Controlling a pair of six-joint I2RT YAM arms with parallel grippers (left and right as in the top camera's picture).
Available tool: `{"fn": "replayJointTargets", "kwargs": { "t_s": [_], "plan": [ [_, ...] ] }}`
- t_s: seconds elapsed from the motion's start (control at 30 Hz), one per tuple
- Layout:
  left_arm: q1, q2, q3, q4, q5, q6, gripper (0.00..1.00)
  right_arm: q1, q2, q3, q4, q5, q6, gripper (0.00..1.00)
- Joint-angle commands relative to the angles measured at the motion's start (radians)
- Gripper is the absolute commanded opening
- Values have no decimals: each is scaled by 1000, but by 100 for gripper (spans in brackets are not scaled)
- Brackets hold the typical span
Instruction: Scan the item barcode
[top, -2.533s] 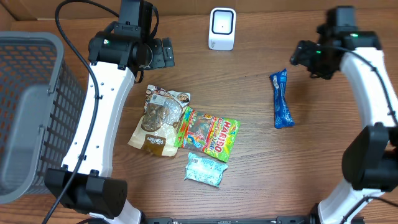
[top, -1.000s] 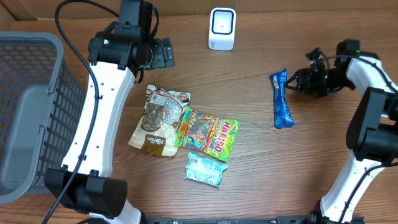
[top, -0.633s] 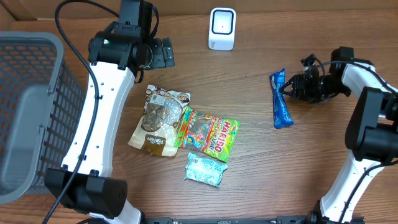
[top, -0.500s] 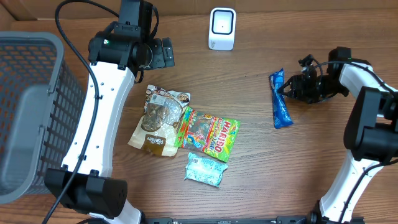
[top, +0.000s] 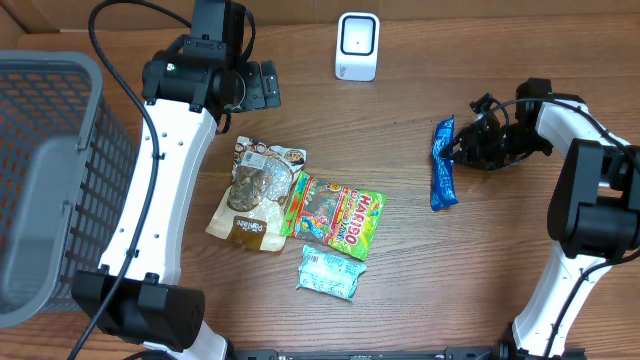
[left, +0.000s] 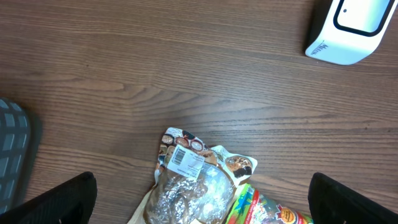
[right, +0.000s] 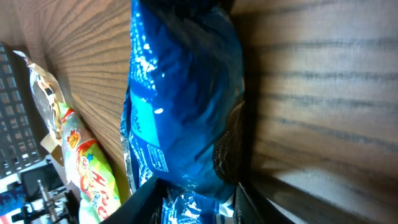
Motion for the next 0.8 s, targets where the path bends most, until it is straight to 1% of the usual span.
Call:
{"fn": "replayJointTargets", "kwargs": {
  "t_s": [0.0, 0.07, 0.13, 0.17, 0.23, 0.3, 0.43, 0.6, 0.77],
  "plan": [
    [4, -15, 16, 0, -5, 23, 100, 6, 2, 17, 0, 3, 11, 34],
    [4, -15, 16, 0, -6, 23, 100, 12, 2, 18, 7, 23, 40, 36],
    [4, -15, 16, 0, -6, 23, 100, 12, -3, 25, 7, 24, 62, 44],
    [4, -15, 16, 0, -6, 23, 100, 12, -11, 38, -6, 24, 62, 53],
    [4, -15, 16, 0, -6, 23, 100, 12, -31, 61, -29, 24, 62, 62],
    [4, -15, 16, 0, -6, 23, 99, 12, -56, 90, -53, 43, 83, 65],
    [4, -15, 16, 0, -6, 23, 100, 31, -107, 115, -65, 166, 161, 66],
    [4, -15, 16, 1, -6, 23, 100, 93, -109, 91, -49, 360, 231, 65],
    [4, -15, 16, 0, -6, 23, 100, 133, -108, 16, 16, 391, 243, 66]
  ]
}}
